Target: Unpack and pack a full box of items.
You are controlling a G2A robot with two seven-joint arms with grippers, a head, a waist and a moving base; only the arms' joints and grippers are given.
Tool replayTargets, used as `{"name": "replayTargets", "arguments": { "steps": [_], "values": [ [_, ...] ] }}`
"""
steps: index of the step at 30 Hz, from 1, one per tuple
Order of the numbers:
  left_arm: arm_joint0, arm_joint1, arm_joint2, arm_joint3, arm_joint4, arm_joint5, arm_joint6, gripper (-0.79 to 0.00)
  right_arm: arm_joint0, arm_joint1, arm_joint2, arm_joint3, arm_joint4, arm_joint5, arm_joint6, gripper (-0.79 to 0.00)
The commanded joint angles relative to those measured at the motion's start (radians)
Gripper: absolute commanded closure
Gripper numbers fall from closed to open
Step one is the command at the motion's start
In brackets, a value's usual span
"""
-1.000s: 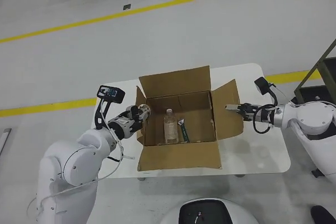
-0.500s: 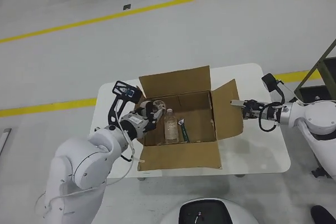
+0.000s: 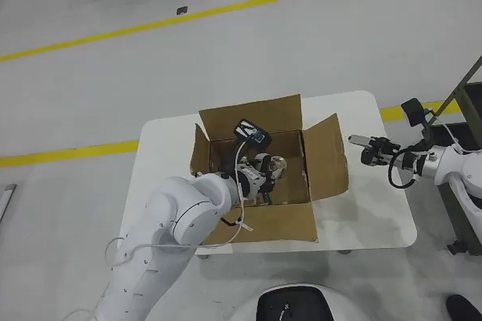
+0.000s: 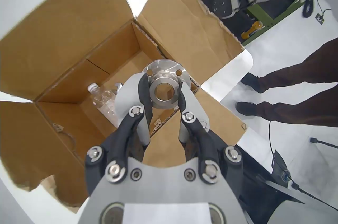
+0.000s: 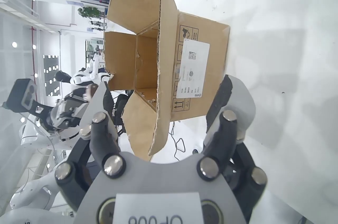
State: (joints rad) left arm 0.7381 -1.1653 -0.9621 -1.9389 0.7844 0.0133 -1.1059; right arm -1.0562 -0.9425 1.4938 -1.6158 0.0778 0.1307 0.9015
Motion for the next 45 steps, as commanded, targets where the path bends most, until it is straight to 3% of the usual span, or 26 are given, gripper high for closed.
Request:
{"name": "replayTargets", "arguments": {
  "steps": [1, 14, 19, 27, 33, 41, 42, 43, 44, 45],
  "values": [
    [0.001, 0.0, -0.003, -0.006, 0.0, 0.0, -0.001, 0.0, -0.014, 0.003, 0.014, -0.035, -0.022, 0.0, -0.023, 0.0],
    [0.008, 0.0, -0.003, 0.001, 0.002, -0.002, 0.013, 0.0, -0.12, 0.014, 0.062, -0.275, -0.221, -0.028, -0.167, 0.0],
    [-0.027, -0.014, 0.056, 0.115, 0.073, -0.041, 0.104, 0.0, -0.099, 0.01, 0.031, -0.25, -0.194, -0.021, -0.16, 0.0],
    [-0.171, -0.081, 0.249, 0.358, 0.133, -0.028, 0.076, 0.0, -0.099, 0.009, 0.039, -0.227, -0.167, -0.026, -0.165, 0.0],
    [-0.254, -0.138, 0.358, 0.484, 0.129, -0.043, 0.071, 0.0, -0.104, 0.01, 0.05, -0.213, -0.154, -0.032, -0.156, 0.0],
    [-0.331, -0.207, 0.437, 0.622, 0.133, -0.035, 0.086, 0.0, -0.086, 0.009, 0.031, -0.193, -0.153, -0.029, -0.135, 0.0],
    [-0.339, -0.214, 0.441, 0.639, 0.129, -0.033, 0.079, -0.068, -0.083, 0.009, 0.029, -0.191, -0.153, -0.028, -0.133, 0.0],
    [-0.346, -0.221, 0.44, 0.648, 0.121, -0.03, 0.081, -0.625, -0.08, 0.009, 0.027, -0.188, -0.155, -0.028, -0.131, 0.0],
    [-0.352, -0.226, 0.441, 0.656, 0.117, -0.031, 0.082, -0.785, -0.077, 0.009, 0.026, -0.184, -0.154, -0.026, -0.128, -0.006],
    [-0.356, -0.231, 0.443, 0.664, 0.116, -0.033, 0.081, -0.785, -0.074, 0.009, 0.025, -0.18, -0.154, -0.026, -0.126, -0.015]
  ]
}}
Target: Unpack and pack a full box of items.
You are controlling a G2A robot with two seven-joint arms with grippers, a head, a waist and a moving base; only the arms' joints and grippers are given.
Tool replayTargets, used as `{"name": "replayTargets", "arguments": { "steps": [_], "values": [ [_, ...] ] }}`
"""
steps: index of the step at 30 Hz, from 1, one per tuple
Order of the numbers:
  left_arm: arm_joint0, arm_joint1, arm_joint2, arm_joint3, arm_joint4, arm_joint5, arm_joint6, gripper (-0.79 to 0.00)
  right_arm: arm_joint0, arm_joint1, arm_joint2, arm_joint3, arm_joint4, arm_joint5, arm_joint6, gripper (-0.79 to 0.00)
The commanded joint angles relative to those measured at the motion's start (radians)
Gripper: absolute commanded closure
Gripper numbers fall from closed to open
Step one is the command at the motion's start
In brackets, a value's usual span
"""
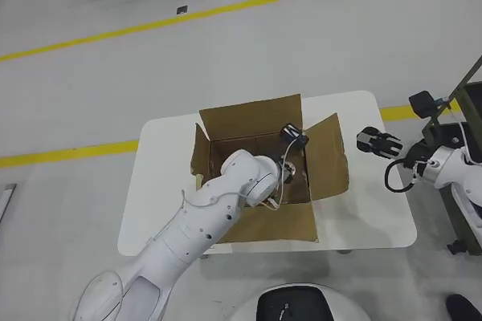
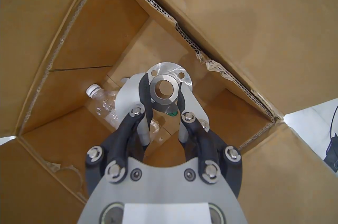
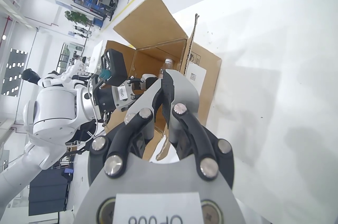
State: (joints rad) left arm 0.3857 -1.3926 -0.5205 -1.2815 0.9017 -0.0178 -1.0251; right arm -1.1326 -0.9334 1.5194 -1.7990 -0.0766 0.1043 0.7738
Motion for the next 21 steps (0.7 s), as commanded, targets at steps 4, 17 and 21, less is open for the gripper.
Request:
{"name": "replayTargets", "arguments": {
  "steps": [4, 17, 21],
  "values": [
    [-0.01, -0.019, 0.005, 0.033, -0.001, -0.009, -0.007, -0.785, 0.013, 0.0, -0.008, 0.02, 0.004, 0.003, 0.014, -0.043],
    [0.012, -0.004, -0.113, -0.108, 0.039, -0.019, -0.002, -0.785, 0.077, -0.007, -0.053, 0.157, 0.145, 0.061, 0.125, -0.443],
    [0.07, 0.031, -0.216, -0.25, 0.087, -0.006, -0.029, -0.785, 0.096, -0.013, -0.069, 0.217, 0.236, 0.039, 0.152, -0.449]
  ]
}}
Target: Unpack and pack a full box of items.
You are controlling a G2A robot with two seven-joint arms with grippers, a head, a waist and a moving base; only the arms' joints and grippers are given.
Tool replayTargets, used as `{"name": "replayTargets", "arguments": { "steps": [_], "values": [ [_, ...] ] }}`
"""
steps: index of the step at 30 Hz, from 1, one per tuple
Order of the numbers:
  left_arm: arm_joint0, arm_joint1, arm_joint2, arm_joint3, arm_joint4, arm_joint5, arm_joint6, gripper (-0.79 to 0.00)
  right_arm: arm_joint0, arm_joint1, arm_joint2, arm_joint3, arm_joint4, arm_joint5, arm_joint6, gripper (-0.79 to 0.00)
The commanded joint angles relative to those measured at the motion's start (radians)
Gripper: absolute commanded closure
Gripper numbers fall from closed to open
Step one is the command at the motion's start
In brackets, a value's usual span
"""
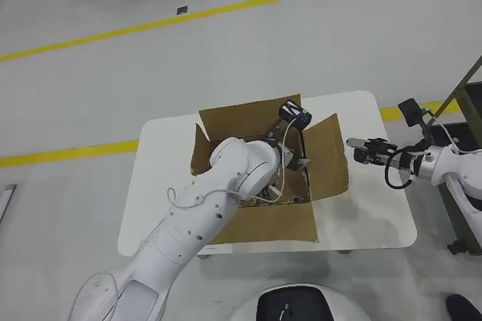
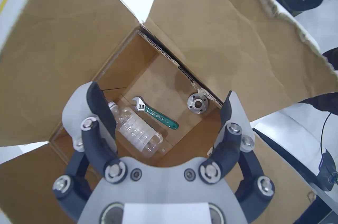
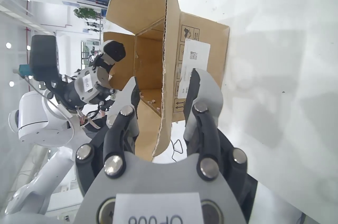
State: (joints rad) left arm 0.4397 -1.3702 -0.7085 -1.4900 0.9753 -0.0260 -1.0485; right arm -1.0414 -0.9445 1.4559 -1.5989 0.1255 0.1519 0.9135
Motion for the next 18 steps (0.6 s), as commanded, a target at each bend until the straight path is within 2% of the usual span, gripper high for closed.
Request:
{"name": "replayTargets", "arguments": {
  "steps": [1, 2, 7, 10, 12, 13, 18],
  "values": [
    [0.037, 0.018, -0.057, -0.077, 0.029, 0.006, -0.015, -0.785, 0.012, -0.004, -0.014, 0.04, 0.058, -0.021, 0.017, -0.428],
    [0.058, 0.028, -0.087, -0.116, 0.047, 0.013, -0.028, -0.785, 0.022, -0.008, -0.025, 0.061, 0.083, -0.034, 0.023, -0.391],
    [0.177, 0.071, -0.234, -0.303, 0.118, 0.015, -0.085, -0.785, 0.075, -0.022, -0.095, 0.158, 0.134, -0.066, 0.045, -0.372],
    [0.248, 0.09, -0.315, -0.39, 0.149, 0.024, -0.116, -0.785, 0.113, -0.031, -0.144, 0.204, 0.125, -0.068, 0.046, -0.249],
    [0.29, 0.099, -0.358, -0.436, 0.168, 0.027, -0.129, -0.785, 0.14, -0.037, -0.174, 0.233, 0.106, -0.066, 0.044, -0.028],
    [0.309, 0.103, -0.378, -0.454, 0.177, 0.029, -0.133, -0.785, 0.149, -0.04, -0.185, 0.247, 0.117, -0.07, 0.042, 0.0],
    [0.371, 0.116, -0.448, -0.507, 0.213, 0.026, -0.132, -0.785, 0.185, -0.047, -0.213, 0.3, 0.106, -0.08, 0.043, 0.0]
  ]
}}
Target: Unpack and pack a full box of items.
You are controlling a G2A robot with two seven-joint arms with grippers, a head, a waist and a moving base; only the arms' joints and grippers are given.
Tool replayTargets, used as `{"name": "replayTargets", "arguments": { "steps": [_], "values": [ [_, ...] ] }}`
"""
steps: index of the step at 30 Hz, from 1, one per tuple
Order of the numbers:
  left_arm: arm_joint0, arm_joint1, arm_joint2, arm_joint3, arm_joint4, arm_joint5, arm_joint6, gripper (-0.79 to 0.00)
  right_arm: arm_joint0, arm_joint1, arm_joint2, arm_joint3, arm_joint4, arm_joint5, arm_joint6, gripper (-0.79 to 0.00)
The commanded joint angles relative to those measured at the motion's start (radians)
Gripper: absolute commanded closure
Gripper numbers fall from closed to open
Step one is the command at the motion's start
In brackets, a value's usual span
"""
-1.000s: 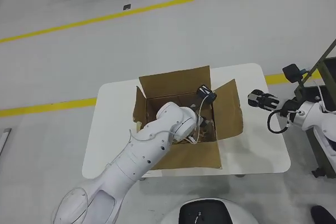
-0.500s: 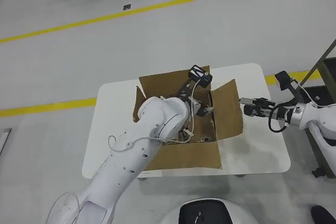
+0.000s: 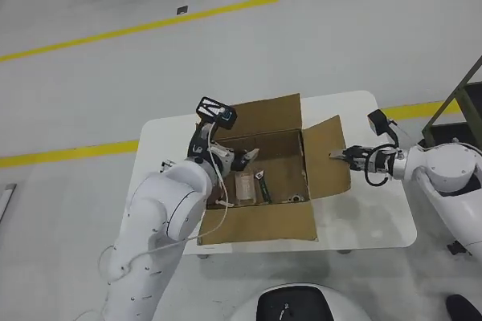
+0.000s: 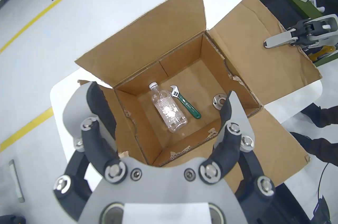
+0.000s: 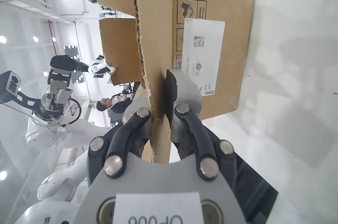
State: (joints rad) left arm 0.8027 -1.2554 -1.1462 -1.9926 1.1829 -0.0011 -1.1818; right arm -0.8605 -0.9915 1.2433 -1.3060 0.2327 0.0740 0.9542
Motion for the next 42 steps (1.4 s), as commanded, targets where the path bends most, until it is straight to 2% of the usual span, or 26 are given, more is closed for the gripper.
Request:
{"name": "replayTargets", "arguments": {
  "steps": [1, 8, 17, 30, 32, 33, 38, 42],
  "values": [
    [0.015, 0.003, -0.02, -0.011, 0.006, -0.001, 0.003, -0.785, 0.009, 0.0, 0.001, 0.014, -0.001, -0.004, 0.007, 0.0],
    [0.025, 0.007, -0.051, -0.04, 0.007, -0.015, 0.011, -0.785, 0.015, 0.019, 0.056, 0.022, -0.049, 0.001, 0.051, 0.0],
    [0.013, 0.004, -0.034, -0.042, -0.007, -0.028, -0.007, -0.785, -0.02, 0.057, 0.153, 0.007, -0.128, 0.012, 0.152, 0.0],
    [0.021, 0.004, -0.032, -0.043, -0.014, -0.026, -0.019, -0.785, -0.05, 0.074, 0.195, -0.041, -0.152, -0.019, 0.119, 0.0],
    [0.021, 0.004, -0.032, -0.043, -0.014, -0.026, -0.019, -0.785, -0.042, 0.074, 0.187, -0.041, -0.156, -0.019, 0.125, -0.345],
    [0.021, 0.004, -0.032, -0.043, -0.014, -0.026, -0.019, -0.785, -0.039, 0.074, 0.182, -0.044, -0.157, -0.02, 0.125, -0.785],
    [0.021, 0.004, -0.032, -0.043, -0.014, -0.026, -0.019, -0.785, -0.057, 0.077, 0.177, -0.1, -0.193, -0.028, 0.088, -0.785],
    [0.021, 0.004, -0.032, -0.043, -0.014, -0.026, -0.019, -0.785, -0.131, 0.09, 0.245, -0.224, -0.266, -0.04, -0.021, -0.785]
  ]
}}
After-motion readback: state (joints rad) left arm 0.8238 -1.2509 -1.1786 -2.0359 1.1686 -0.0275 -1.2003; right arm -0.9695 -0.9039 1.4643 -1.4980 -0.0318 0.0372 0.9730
